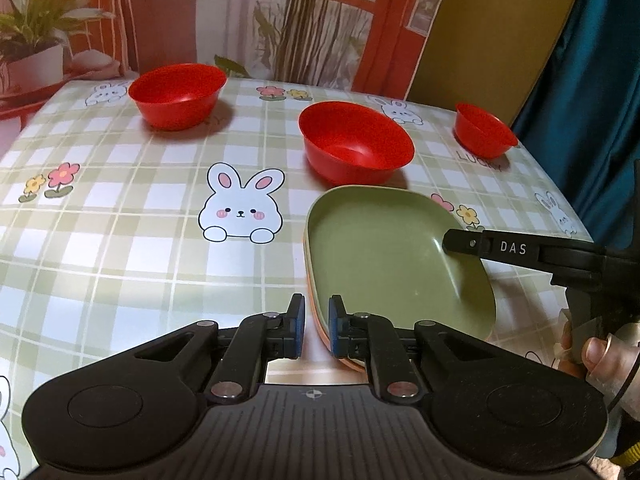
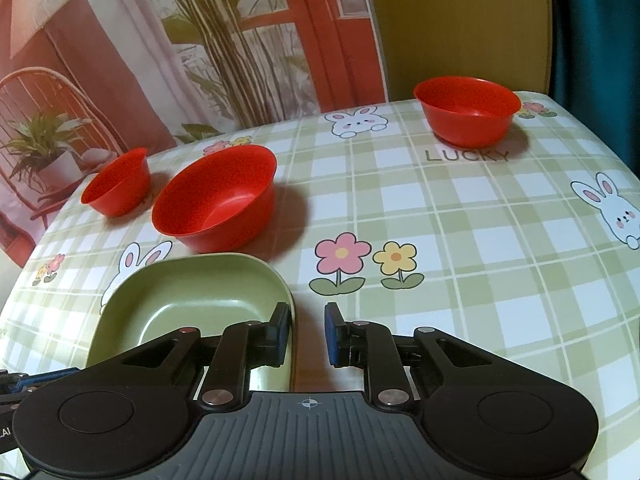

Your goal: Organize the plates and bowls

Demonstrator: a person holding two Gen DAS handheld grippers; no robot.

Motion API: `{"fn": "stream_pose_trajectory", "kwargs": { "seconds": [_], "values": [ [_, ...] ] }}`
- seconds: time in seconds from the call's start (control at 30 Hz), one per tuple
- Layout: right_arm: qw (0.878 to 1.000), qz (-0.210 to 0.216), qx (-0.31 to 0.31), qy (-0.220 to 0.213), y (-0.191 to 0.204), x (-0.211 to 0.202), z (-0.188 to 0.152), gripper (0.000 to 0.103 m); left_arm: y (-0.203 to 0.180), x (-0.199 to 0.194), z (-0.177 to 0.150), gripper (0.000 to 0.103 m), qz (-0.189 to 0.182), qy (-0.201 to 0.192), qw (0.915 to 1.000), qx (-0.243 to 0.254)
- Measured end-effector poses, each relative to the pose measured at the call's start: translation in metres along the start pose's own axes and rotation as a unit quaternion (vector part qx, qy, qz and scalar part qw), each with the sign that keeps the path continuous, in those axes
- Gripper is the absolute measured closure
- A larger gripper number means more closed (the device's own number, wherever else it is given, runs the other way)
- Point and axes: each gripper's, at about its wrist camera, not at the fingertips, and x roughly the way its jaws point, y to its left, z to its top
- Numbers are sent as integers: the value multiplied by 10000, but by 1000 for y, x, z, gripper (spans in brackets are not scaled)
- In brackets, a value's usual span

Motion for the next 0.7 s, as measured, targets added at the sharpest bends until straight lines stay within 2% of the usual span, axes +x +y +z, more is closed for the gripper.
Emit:
{"fn": "stream_pose_trajectory", "kwargs": {
  "seconds": [0.2, 0.3, 0.47, 0.6, 0.7],
  "values": [
    [10000, 44, 33, -11, 0, -1, 1, 86, -2, -7, 3, 89, 104, -163, 9998, 50],
    [9997, 202, 61, -144, -1, -8, 4, 84, -5, -13, 8, 88, 105, -267, 9995, 139],
    [9987, 204, -108, -461, -4, -25, 14, 84, -14, -19, 21, 83, 2, -471, 9987, 210],
    [9962, 73, -338, -796, -15, -45, 23, 84, -28, -21, 32, 68, -120, -607, 9978, 229],
    [9930, -131, -506, -1055, -31, -59, 29, 84, -46, -23, 39, 62, -223, -739, 9965, 313]
  ]
}}
